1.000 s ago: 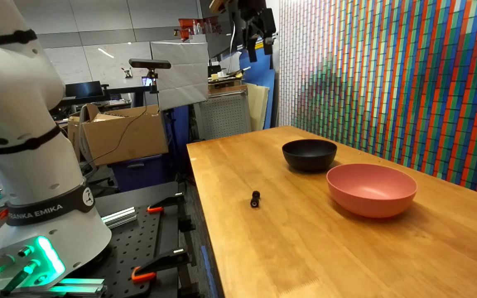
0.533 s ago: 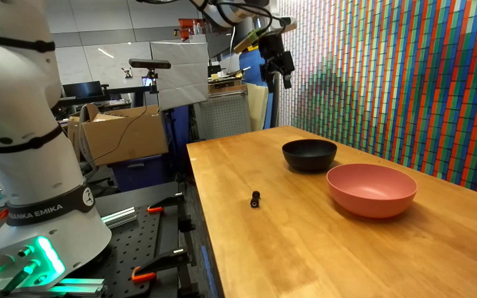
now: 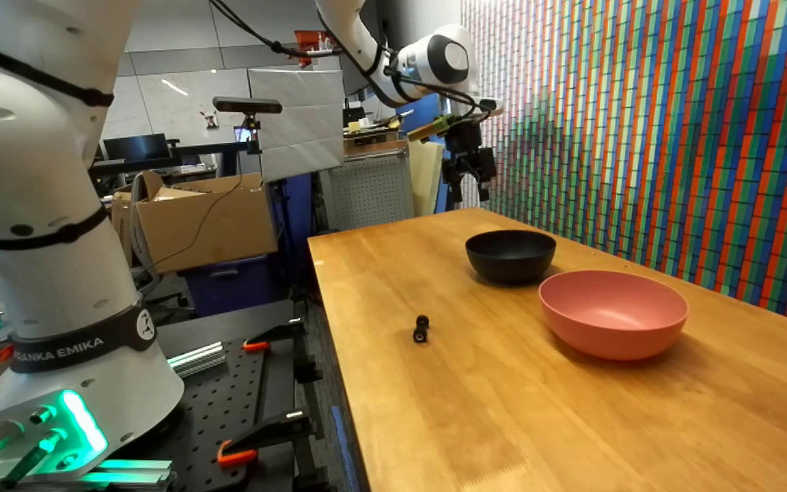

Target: Pick up the black bowl and put it in the peach bowl

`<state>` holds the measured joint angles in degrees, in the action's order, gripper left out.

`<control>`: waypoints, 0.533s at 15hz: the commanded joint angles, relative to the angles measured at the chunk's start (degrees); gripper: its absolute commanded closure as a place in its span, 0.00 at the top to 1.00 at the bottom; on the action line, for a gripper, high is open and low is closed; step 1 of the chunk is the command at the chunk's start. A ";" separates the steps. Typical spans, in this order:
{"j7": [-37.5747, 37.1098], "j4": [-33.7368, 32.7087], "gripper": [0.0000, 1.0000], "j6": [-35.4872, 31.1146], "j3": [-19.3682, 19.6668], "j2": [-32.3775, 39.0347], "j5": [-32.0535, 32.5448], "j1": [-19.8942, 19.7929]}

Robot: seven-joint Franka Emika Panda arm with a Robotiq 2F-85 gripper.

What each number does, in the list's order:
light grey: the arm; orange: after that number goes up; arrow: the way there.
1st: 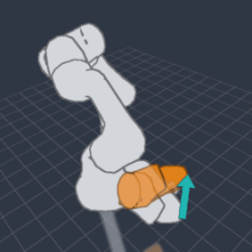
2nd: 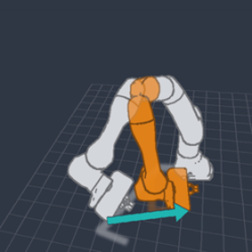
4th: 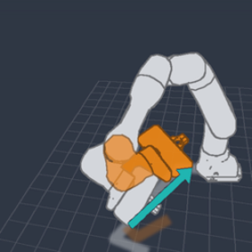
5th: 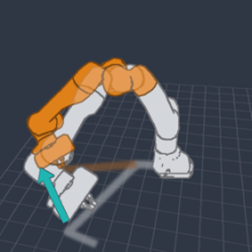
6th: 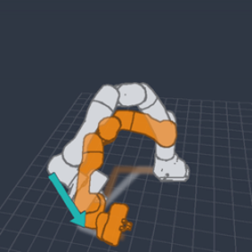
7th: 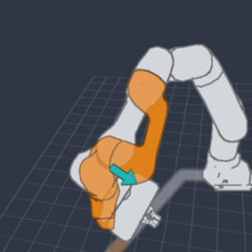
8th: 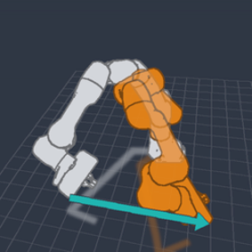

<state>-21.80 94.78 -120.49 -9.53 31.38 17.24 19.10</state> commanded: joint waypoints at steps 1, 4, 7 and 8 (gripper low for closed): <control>0.01 -5.24 1.00 0.68 2.38 5.94 -0.31 2.66; 0.07 -6.22 1.00 0.65 3.62 8.71 -0.12 3.53; 0.01 -6.54 0.85 0.61 4.88 10.36 0.27 4.08; -0.03 -6.60 0.74 0.52 5.19 10.80 0.24 4.12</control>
<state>-21.79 91.22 -120.51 -6.17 39.80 17.24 22.01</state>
